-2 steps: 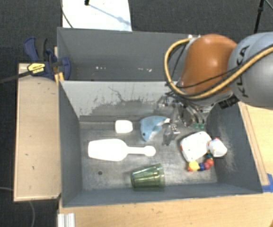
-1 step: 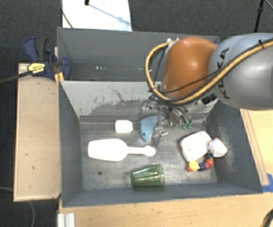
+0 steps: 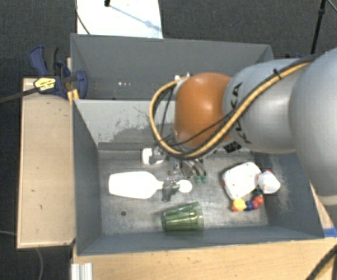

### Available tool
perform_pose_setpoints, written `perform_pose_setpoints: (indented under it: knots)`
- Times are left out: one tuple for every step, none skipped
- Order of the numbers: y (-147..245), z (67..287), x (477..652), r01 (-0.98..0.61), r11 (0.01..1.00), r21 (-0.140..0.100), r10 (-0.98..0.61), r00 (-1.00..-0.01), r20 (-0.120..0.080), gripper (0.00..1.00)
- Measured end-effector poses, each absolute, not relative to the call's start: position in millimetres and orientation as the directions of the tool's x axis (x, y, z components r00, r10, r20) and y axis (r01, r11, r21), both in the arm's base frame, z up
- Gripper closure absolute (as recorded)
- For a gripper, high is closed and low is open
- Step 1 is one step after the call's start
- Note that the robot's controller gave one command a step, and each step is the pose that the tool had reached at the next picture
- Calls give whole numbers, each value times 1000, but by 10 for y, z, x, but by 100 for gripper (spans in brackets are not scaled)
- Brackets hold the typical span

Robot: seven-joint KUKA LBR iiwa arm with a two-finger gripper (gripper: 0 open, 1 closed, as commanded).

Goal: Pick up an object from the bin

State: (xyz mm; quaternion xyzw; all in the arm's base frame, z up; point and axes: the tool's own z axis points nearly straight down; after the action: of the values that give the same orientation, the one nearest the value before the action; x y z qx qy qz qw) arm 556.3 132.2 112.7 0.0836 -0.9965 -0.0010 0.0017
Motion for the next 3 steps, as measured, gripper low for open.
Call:
perform_pose_setpoints:
  knots:
    - [1256, 791, 5598, -205, 979, 0, -205, -979, -4, 0]
    - [1618, 717, 5522, -66, 998, 2, -66, -998, -7, 100]
    - [1618, 717, 5522, -66, 998, 2, -66, -998, -7, 100]
